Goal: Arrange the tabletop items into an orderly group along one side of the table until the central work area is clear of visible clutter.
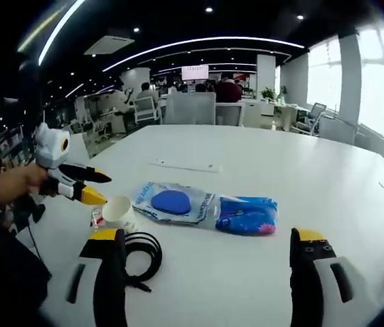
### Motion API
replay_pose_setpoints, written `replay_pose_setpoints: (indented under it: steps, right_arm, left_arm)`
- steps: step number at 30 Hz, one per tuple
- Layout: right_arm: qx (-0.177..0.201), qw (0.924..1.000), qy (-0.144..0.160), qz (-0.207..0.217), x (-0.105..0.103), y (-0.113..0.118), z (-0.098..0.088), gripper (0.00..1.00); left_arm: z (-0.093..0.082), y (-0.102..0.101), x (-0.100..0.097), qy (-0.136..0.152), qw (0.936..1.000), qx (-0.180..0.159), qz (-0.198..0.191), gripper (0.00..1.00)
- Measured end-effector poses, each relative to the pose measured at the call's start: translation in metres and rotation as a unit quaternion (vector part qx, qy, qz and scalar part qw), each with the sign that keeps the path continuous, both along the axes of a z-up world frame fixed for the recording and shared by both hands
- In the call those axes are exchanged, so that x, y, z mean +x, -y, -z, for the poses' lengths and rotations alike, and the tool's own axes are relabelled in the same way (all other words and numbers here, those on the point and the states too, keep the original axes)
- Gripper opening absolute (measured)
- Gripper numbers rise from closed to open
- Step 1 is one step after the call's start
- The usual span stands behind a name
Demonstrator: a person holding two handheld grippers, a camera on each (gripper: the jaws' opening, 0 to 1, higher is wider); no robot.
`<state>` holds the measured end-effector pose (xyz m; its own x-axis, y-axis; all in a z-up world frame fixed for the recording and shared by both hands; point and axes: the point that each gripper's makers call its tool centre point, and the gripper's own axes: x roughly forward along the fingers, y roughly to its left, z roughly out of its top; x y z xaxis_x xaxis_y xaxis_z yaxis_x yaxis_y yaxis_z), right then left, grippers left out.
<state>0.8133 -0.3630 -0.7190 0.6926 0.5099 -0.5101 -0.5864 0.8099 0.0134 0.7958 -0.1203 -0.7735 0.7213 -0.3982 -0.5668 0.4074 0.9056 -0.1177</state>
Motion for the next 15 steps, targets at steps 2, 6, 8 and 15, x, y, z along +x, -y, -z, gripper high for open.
replay_pose_setpoints:
  steps: [2,6,8,15]
  right_arm:
    - [0.003,1.0000,0.001,0.000,-0.004,-0.001,-0.001,0.97]
    - [0.006,1.0000,-0.004,-0.003,-0.009,-0.003,0.001,0.97]
    - [0.006,0.9999,-0.010,-0.002,-0.012,-0.003,0.004,0.97]
    - [0.007,0.9997,-0.024,-0.001,-0.020,-0.003,0.012,0.97]
  left_arm:
    - [0.004,0.000,-0.002,-0.003,0.9999,0.012,0.008,0.53]
    - [0.010,-0.002,0.000,-0.006,0.9998,0.012,0.012,0.47]
    - [0.014,-0.002,0.001,-0.011,0.9998,0.010,0.014,0.42]
    - [0.030,0.002,0.002,-0.037,0.9990,0.008,0.022,0.25]
